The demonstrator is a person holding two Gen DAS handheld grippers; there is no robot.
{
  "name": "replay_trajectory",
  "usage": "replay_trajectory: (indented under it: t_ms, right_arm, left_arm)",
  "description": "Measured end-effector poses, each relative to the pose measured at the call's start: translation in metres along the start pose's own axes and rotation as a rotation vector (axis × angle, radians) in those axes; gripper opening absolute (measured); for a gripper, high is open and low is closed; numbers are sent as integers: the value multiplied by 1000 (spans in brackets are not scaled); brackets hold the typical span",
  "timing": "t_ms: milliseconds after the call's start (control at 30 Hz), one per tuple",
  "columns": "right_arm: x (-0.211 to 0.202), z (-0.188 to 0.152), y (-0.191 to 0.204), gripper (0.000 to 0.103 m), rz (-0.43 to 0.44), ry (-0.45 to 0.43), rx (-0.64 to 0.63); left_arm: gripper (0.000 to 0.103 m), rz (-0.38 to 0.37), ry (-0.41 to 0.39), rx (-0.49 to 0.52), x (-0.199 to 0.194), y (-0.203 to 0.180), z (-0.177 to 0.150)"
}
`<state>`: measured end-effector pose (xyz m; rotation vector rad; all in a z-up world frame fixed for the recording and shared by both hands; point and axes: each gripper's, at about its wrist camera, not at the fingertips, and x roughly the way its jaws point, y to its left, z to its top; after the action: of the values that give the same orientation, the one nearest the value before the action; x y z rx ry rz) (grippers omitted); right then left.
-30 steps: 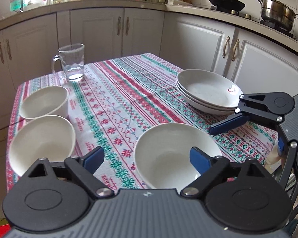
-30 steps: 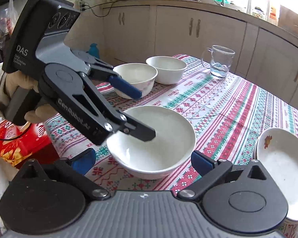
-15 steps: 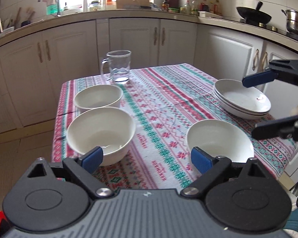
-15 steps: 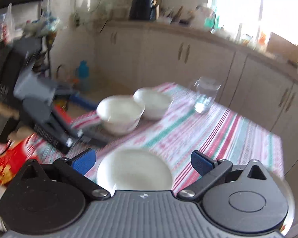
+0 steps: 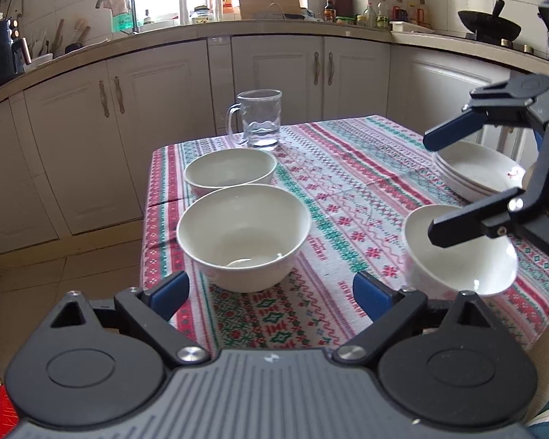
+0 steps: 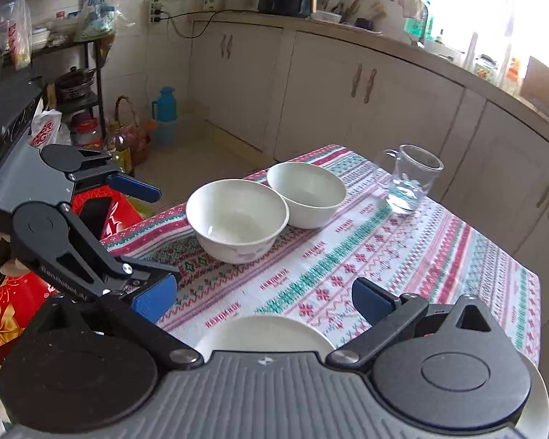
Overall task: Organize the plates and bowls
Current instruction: 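Reach the right tool to a white bowl and grip its rim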
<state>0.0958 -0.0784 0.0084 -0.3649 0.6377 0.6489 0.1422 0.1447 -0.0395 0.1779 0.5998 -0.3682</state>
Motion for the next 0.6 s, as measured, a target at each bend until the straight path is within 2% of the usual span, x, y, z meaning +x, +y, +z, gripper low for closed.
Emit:
replay_trajectory:
  t_ms: [333,600]
  right_arm:
    - [50,32,1,103,67,86,-44]
    - [92,52,-1,103,106,140,-38]
  left_arm:
    - [96,64,9,46,31,14,-5]
    - [96,56,15,63,53,20,-6]
